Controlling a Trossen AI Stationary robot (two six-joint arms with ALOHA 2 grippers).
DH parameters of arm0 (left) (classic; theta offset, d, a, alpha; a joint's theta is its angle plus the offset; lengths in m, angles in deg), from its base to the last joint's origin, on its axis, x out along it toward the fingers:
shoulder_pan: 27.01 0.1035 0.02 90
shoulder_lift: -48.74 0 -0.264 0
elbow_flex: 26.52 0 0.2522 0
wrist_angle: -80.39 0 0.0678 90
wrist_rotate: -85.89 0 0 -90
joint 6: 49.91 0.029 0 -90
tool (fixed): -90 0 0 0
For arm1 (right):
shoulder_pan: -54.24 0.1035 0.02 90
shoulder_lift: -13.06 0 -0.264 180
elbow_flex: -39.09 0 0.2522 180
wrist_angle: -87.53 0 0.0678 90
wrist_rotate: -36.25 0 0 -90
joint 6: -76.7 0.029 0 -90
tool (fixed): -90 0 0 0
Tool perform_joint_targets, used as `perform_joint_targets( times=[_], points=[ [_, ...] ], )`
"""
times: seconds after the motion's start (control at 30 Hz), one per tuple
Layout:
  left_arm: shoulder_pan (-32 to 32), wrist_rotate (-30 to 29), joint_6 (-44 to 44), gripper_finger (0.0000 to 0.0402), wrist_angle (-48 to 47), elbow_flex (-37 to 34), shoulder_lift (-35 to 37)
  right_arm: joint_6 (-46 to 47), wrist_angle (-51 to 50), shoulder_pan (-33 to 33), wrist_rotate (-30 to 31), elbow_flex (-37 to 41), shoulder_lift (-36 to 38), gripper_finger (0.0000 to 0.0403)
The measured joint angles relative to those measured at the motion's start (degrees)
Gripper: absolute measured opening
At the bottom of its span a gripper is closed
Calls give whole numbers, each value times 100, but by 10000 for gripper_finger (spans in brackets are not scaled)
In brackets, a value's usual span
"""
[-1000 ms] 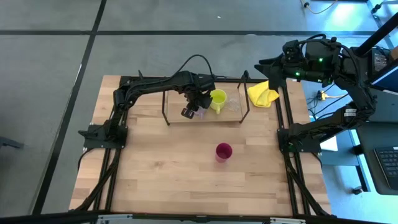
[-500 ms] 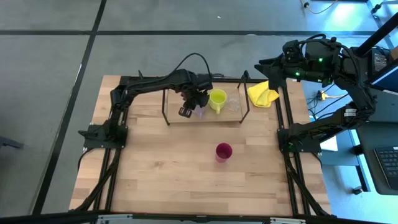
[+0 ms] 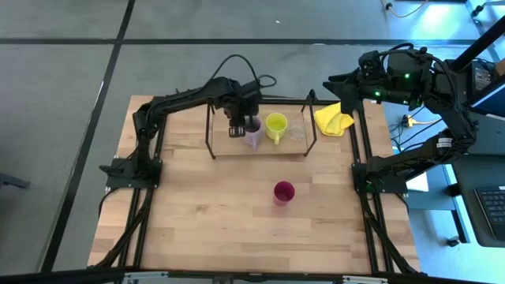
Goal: Stack small to large cups/mugs on shelf
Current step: Put the purple cup on the shelf
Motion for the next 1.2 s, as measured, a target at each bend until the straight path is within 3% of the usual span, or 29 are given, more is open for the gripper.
perform_joint_targets(
  times=[0.17,0.37,0.77,1.2],
  points=[
    [319,21,-896,112,-188,-1,-2,-39,2,0,-2,1,0,179],
    [447,692,-1451,112,-144,-19,-2,-109,2,0,-3,0,2,179],
    [464,592,-1263,112,581,-1130,-46,-150,2,-2,-2,2,2,179],
    [463,623,-944,112,1200,-1221,-39,-111,2,-1,0,2,3,179]
  ],
)
